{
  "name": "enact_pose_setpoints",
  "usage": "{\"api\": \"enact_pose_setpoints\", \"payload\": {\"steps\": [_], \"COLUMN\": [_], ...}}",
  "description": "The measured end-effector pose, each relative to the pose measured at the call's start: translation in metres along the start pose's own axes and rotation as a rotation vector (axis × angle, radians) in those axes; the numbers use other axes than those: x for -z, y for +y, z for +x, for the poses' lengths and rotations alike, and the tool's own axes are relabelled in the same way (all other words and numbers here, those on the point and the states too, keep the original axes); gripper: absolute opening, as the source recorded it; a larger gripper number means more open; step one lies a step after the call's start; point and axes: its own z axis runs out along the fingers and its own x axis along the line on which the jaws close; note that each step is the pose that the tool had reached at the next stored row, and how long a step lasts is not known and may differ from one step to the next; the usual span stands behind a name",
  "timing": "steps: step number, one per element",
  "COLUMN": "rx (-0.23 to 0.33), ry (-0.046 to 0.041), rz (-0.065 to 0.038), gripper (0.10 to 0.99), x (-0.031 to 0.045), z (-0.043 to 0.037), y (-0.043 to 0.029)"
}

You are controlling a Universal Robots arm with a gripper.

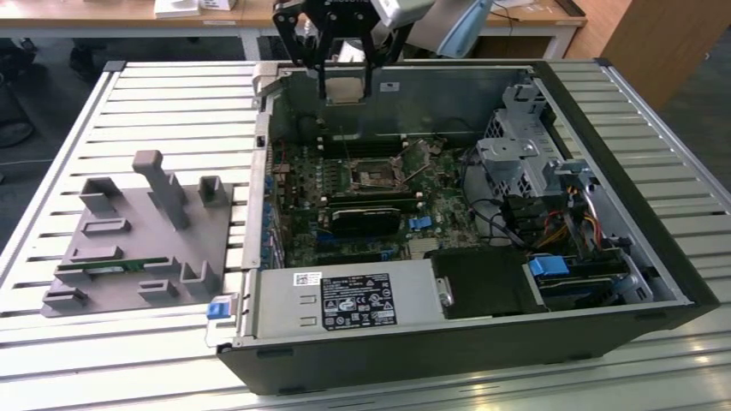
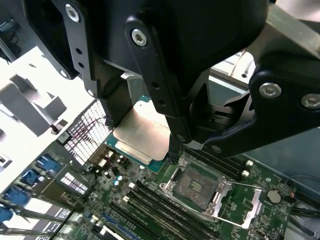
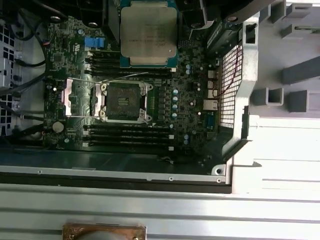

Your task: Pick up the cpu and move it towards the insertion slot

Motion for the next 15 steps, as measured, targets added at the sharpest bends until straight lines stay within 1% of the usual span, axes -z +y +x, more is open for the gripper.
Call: {"api": "enact_pose_setpoints", "payload": {"steps": [15], "rx": [0.000], "ry": [0.0000], "rz": [-0.003], "gripper": [0.541], "x": [-0.0040], "z": [-0.0237], "y": [0.0242]}}
